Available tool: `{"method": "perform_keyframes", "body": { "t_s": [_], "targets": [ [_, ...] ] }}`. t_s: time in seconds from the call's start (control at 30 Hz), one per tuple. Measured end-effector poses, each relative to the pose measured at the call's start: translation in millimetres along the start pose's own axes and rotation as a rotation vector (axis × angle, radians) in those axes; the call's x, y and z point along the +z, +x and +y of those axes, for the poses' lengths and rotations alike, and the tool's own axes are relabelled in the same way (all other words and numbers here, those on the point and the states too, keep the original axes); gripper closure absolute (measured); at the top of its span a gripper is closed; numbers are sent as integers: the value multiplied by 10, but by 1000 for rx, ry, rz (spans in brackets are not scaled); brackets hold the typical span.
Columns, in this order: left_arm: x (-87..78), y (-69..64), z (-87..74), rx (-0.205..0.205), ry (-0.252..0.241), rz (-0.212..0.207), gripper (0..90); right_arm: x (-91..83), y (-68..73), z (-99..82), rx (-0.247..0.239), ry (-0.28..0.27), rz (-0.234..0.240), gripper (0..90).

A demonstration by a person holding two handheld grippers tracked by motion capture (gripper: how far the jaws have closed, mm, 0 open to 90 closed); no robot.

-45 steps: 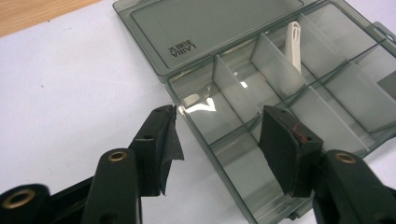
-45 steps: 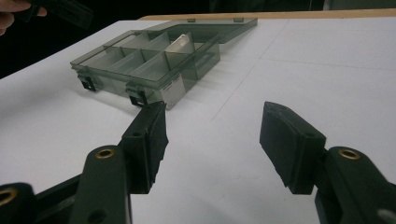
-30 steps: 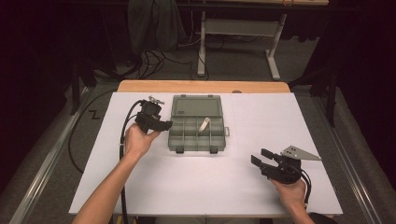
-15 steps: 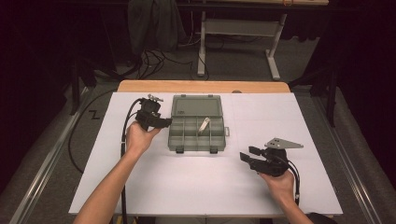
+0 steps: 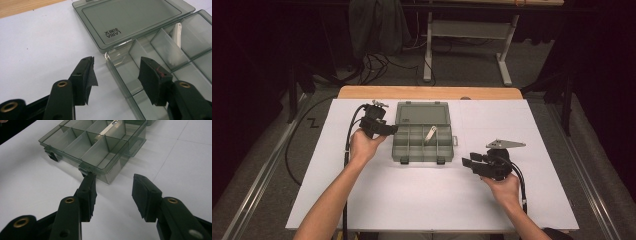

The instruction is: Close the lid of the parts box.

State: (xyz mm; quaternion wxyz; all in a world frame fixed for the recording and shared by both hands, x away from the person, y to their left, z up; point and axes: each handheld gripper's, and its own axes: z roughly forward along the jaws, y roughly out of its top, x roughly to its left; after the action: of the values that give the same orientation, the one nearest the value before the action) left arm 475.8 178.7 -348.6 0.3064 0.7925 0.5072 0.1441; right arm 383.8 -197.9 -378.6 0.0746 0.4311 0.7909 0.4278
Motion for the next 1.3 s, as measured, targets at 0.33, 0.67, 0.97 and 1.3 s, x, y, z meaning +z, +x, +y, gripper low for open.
{"method": "perform_keyframes", "body": {
  "t_s": [0.33, 0.67, 0.97, 1.3],
  "targets": [
    [2, -39, 169, 19, -5, 13, 456, 87, 8, 153, -5, 30, 8, 626],
    [107, -14, 266, 13, 6, 12, 461, 207, 29, 326, -14, 79, 0, 671],
    [216, 44, 305, -3, 19, 19, 464, 323, 19, 484, -11, 127, -15, 699],
    [312, 98, 300, -21, 29, 19, 466, 455, 7, 656, -16, 181, -40, 722]
  ]
}}
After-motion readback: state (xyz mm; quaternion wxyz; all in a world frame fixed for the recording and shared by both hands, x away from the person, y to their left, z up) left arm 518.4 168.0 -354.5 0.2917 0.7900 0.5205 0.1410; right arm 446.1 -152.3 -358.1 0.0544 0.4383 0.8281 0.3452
